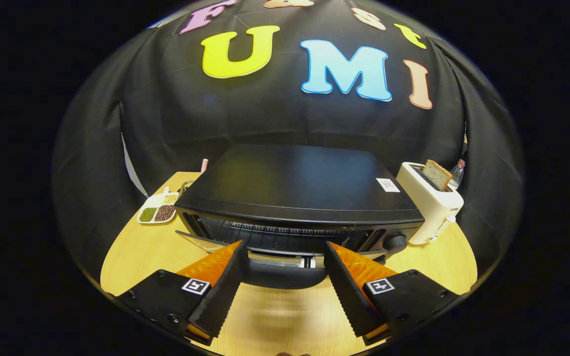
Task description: Open the toaster oven, put the food inside, and close the toaster oven door.
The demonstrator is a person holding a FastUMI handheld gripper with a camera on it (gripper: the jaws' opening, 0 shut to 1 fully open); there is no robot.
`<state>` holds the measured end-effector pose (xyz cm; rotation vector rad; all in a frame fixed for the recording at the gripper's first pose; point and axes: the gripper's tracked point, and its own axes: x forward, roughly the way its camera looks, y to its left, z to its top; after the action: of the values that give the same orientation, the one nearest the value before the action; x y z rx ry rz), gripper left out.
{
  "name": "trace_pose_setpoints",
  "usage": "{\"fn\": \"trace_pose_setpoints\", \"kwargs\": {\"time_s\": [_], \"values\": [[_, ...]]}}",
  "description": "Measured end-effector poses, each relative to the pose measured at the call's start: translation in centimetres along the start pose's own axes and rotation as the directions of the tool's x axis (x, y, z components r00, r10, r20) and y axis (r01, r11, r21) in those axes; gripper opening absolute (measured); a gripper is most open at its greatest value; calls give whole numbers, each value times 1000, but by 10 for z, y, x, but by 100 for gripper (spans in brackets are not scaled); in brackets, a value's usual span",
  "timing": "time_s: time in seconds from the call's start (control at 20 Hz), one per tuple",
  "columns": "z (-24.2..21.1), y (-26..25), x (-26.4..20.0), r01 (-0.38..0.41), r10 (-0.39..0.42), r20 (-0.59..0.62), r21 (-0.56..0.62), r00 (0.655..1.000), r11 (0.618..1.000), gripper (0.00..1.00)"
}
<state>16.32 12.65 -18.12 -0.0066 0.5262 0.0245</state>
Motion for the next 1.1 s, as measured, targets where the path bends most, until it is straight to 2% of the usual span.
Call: {"fn": "trace_pose_setpoints", "kwargs": {"time_s": [0.4,0.55,0.6,0.8,0.9,1.05,1.1], "values": [[-27,2,-17,-34,33,-45,-26,998,999,97],[-48,1,-23,-66,57,-91,-102,994,993,97],[-49,2,-26,-75,68,-66,-121,996,990,96],[-81,3,-34,-92,81,-149,-69,985,993,97],[-112,6,-34,-115,105,-239,-27,965,993,97],[-168,9,-33,-137,171,-423,110,890,984,97],[-175,6,-33,-130,183,-443,146,878,981,98]]}}
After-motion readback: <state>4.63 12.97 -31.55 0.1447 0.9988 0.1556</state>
